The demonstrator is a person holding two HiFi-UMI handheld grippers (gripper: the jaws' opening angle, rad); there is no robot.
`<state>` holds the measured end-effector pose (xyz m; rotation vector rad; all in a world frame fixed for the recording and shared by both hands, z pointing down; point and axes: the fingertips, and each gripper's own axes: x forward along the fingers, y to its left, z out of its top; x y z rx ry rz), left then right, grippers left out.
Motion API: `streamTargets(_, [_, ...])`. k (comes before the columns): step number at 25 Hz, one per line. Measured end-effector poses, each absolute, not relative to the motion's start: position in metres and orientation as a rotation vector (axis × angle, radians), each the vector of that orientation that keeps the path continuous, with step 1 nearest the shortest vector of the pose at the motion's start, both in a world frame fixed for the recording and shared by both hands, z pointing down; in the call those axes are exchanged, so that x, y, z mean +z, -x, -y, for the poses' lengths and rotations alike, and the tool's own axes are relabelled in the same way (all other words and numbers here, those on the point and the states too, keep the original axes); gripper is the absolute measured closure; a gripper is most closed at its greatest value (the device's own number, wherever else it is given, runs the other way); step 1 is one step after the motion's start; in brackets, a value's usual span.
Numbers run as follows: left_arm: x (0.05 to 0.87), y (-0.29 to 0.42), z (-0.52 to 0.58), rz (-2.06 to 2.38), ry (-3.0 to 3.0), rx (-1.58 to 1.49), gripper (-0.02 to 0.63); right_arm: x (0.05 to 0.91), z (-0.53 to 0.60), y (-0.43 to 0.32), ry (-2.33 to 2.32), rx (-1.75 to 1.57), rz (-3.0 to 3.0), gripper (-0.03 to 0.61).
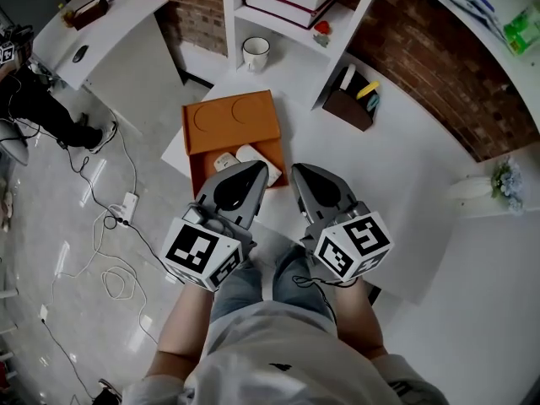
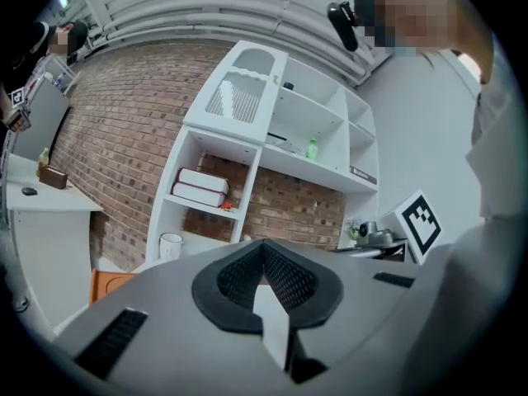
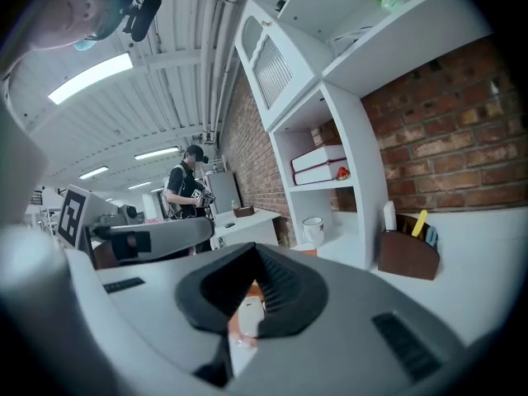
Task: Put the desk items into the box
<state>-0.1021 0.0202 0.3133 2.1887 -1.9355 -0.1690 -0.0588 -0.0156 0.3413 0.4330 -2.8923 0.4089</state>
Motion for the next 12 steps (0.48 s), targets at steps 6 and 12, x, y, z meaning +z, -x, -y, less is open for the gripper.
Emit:
streamTargets(6, [0.313,0.089,-0.016,1.887,-2.238,-0.146,0.601,0.325,0.014,0.046,-0.472,0.394,2.945,0.571])
streamTargets(12, [0.31,0.082,-0.015,1.85,-2.273,-0.129,0.601,0.317,0.014,0.038,-0.513,0.384,2.961,0.571])
